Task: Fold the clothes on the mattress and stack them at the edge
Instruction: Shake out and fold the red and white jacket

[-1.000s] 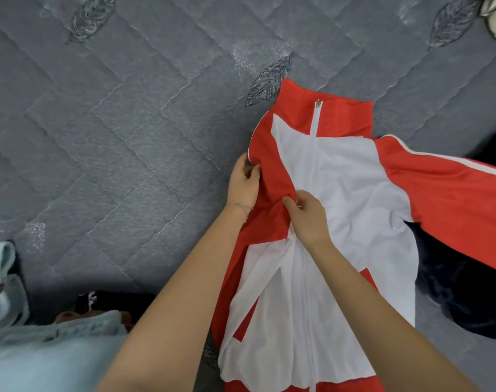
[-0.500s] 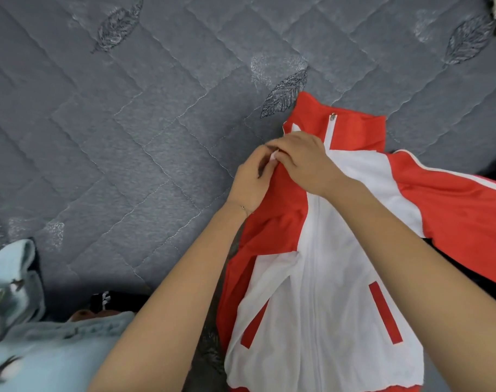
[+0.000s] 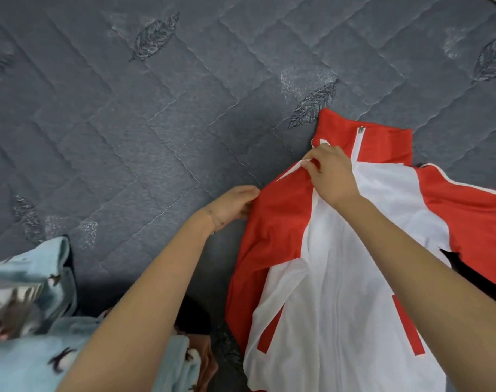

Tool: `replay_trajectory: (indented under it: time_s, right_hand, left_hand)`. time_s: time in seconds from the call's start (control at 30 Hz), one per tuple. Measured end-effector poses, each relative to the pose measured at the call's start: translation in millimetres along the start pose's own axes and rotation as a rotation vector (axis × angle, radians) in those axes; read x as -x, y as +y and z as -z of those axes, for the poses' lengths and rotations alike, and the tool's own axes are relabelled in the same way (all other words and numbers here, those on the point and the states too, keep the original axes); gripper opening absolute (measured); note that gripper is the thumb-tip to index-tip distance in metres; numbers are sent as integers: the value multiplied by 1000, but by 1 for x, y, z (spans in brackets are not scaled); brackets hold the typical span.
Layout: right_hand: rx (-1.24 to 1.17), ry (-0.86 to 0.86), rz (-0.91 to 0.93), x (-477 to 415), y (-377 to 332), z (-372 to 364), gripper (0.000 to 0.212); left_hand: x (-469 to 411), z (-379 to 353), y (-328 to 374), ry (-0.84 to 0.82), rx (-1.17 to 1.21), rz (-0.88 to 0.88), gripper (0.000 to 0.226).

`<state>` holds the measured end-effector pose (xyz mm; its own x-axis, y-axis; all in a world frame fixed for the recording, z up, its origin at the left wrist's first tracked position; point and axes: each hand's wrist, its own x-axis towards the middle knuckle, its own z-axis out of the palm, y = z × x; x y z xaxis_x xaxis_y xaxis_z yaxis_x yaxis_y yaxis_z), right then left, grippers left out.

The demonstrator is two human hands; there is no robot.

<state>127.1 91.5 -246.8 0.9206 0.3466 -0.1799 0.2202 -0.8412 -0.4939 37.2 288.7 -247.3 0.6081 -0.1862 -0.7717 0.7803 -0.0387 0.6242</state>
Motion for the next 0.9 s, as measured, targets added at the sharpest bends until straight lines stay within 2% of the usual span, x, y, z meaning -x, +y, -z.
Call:
replay_trajectory:
  time_s: [0.13, 0.23, 0.3, 0.33, 0.43, 0.5, 0.63, 0.7, 0.77, 0.9]
  right_hand:
    - [27, 8, -66, -2, -19, -12, 17]
    - [18, -114, 69, -2, -45, -18, 33]
    - [-39, -247, 176, -2, -66, -22, 45]
    - [-58, -293, 220, -4, -75, -23, 42]
    - [-161, -320, 293, -8, -93, -24, 15]
    - [-304, -288, 241, -11, -100, -20, 8]
    - [-384, -341, 129, -17, -103, -17, 4]
    - [-388, -344, 86, -19, -101, -17, 3]
    - [-380, -301, 32, -22, -95, -17, 2]
    - [-315, -208, -14, -22, -82, -20, 6]
  left_hand:
    - [11, 34, 15, 77, -345, -113, 19]
    - [22, 45, 19, 102, -360, -182, 8]
    - [28, 49, 19, 100, -336, -207, 11]
    - [29, 51, 18, 112, -345, -222, 17]
    - [33, 60, 15, 197, -371, -265, 35]
    - [34, 67, 12, 174, -318, -252, 33]
    - [37, 67, 0, -51, -110, -209, 4]
    - [35, 67, -8, -107, -10, -143, 15]
    - [34, 71, -15, -94, 35, -47, 29]
    - [41, 97, -32, 18, -250, -21, 38]
